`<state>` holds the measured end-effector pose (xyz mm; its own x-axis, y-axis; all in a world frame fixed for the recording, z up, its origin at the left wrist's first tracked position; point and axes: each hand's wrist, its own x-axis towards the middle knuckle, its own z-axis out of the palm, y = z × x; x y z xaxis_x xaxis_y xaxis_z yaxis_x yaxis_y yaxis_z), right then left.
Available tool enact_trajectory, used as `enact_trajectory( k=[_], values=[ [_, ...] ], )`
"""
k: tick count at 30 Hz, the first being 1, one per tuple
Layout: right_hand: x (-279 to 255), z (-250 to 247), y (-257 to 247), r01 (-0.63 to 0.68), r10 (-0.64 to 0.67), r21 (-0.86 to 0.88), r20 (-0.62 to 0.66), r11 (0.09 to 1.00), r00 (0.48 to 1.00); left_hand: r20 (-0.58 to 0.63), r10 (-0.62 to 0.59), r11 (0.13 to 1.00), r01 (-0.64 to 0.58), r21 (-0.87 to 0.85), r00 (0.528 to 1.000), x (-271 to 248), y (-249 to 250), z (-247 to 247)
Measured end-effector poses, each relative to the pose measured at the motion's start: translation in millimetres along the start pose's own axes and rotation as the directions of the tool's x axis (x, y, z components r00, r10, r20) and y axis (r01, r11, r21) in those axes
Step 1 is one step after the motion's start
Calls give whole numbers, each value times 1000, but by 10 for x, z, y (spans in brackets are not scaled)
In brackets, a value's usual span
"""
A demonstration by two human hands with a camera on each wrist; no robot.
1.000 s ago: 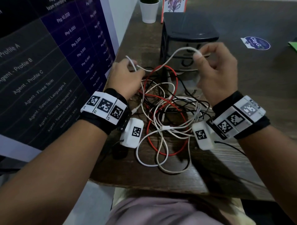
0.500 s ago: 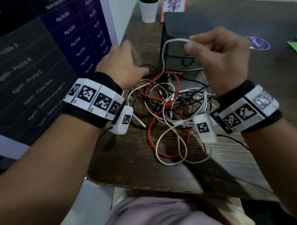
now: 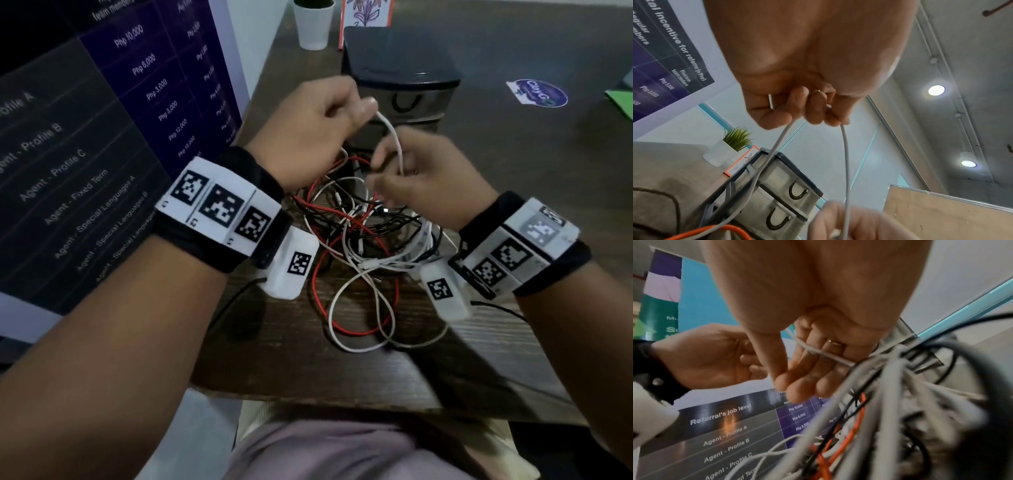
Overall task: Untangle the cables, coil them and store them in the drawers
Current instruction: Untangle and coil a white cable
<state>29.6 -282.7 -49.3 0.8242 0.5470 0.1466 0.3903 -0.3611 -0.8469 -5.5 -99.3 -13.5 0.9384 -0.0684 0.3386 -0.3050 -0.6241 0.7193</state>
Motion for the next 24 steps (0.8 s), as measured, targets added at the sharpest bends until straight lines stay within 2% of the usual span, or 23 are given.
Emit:
enact_trajectory(
  k=[3,8,12,17,20,22,24],
  values=[
    [-70,30,106,-96,116,-132,153,987,981,-73,-5,1000,3,-26,997,-3,-32,-59],
    [-74,49,184,-115,147,-206,145,972,978,-173,15,997,-29,-78,985,-15,-44,-103],
    [-35,-18,198,-136,172,-222,156,966,973,-307,26,992,-63,-113,951,-30,-60,-105],
    [-39,-94,146,-184,191,-51,212,982,958,-463,-21,981,-71,-179,886,-24,-123,-110],
    [-57,-128,182,-196,180,52,224,979,958,-431,-66,989,0,-150,900,-33,-165,-104],
    [-73,-135,226,-207,188,89,188,974,964,-448,-103,994,74,-82,888,-41,-178,-76],
    [-83,-132,262,-205,189,112,142,972,972,-522,-64,993,104,48,850,-69,-159,-52]
  ],
)
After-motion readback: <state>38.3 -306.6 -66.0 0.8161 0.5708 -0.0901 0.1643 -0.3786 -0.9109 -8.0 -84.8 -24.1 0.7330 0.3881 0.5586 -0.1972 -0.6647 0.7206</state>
